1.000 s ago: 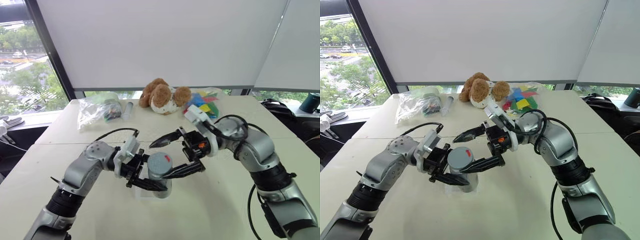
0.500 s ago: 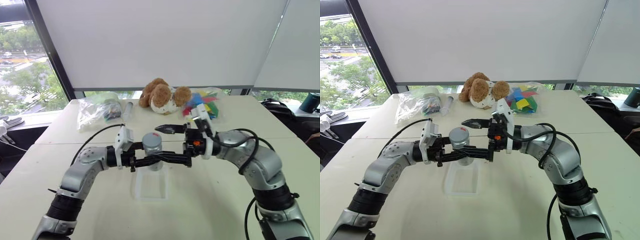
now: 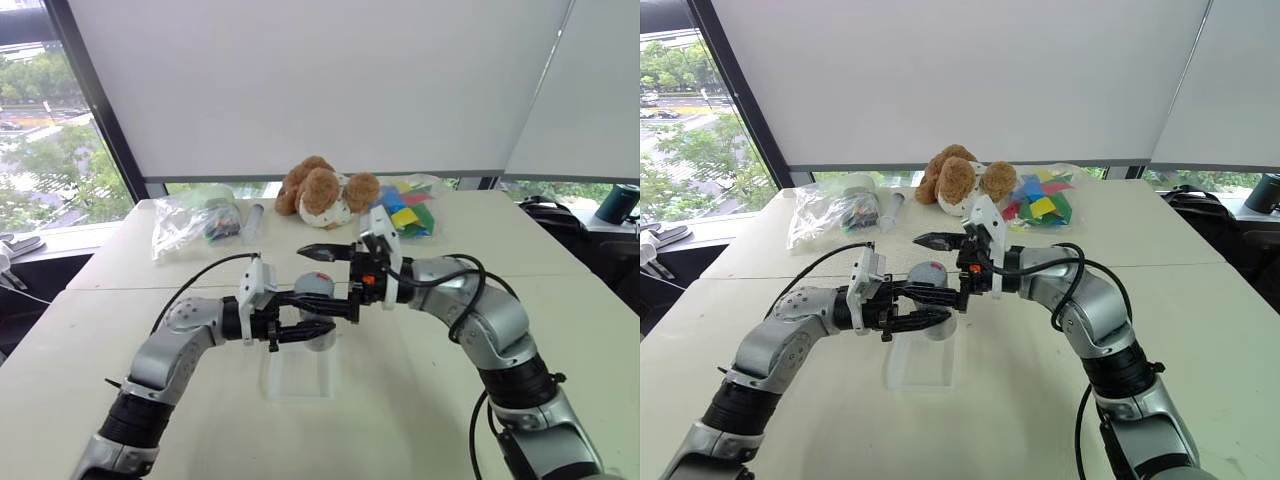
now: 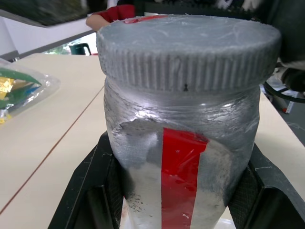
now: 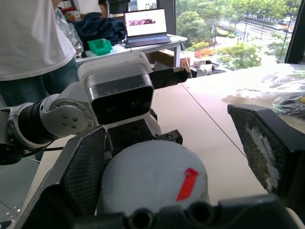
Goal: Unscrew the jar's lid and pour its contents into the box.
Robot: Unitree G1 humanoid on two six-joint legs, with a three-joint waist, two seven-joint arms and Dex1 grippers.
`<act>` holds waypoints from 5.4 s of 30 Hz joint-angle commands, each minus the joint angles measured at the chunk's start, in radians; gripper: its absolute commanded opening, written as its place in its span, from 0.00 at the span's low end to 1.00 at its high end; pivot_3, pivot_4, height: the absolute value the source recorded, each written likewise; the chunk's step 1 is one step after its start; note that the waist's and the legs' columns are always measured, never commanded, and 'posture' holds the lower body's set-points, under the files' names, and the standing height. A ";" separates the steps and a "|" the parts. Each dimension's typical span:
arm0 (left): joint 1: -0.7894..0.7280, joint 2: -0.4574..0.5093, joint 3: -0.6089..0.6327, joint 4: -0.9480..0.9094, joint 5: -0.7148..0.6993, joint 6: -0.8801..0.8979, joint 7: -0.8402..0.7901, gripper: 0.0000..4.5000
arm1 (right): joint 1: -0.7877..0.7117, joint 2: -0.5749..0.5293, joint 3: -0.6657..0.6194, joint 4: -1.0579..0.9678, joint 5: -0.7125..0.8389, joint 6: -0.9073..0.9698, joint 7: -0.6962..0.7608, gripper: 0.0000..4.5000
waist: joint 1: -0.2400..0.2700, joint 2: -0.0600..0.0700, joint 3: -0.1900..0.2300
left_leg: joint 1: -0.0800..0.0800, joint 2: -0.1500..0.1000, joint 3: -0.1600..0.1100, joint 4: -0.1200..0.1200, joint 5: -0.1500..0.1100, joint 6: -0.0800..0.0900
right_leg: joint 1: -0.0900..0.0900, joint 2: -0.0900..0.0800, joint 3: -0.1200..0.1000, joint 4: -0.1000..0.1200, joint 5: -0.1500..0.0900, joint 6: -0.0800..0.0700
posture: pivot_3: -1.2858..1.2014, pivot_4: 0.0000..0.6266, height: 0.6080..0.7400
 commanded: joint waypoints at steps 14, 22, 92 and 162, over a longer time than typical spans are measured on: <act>0.024 0.048 0.042 -0.073 -0.055 0.004 -0.038 0.47 | 0.110 -0.066 -0.134 0.055 0.057 -0.088 0.106 0.99 | 0.001 0.000 0.000 | 0.000 0.000 0.000 0.000 0.000 0.000 | -0.001 0.000 0.000 0.002 0.000 0.000 | 0.52 0.24 1.00; 0.022 0.057 0.049 -0.062 -0.053 -0.002 -0.048 0.47 | 0.143 -0.116 -0.214 -0.008 0.147 -0.047 0.122 0.99 | -0.002 0.000 0.000 | 0.000 0.000 0.001 0.000 0.000 0.000 | -0.001 0.000 0.001 0.002 0.000 0.000 | 0.52 0.24 1.00; 0.023 0.062 0.016 -0.086 -0.041 0.034 -0.040 0.47 | -0.056 -0.077 -0.039 0.015 0.143 0.102 0.152 0.99 | 0.002 0.000 0.000 | 0.000 0.000 0.001 0.000 0.000 0.000 | -0.004 0.000 0.002 0.005 0.000 0.000 | 0.52 0.24 1.00; 0.067 0.277 0.169 0.092 0.267 -0.401 0.107 0.47 | 0.750 -0.279 -0.364 -0.193 0.124 -0.469 0.193 0.99 | 0.009 0.001 0.001 | 0.002 0.002 0.005 0.001 0.000 0.000 | 0.002 0.000 0.005 -0.002 0.000 -0.001 | 0.52 0.24 1.00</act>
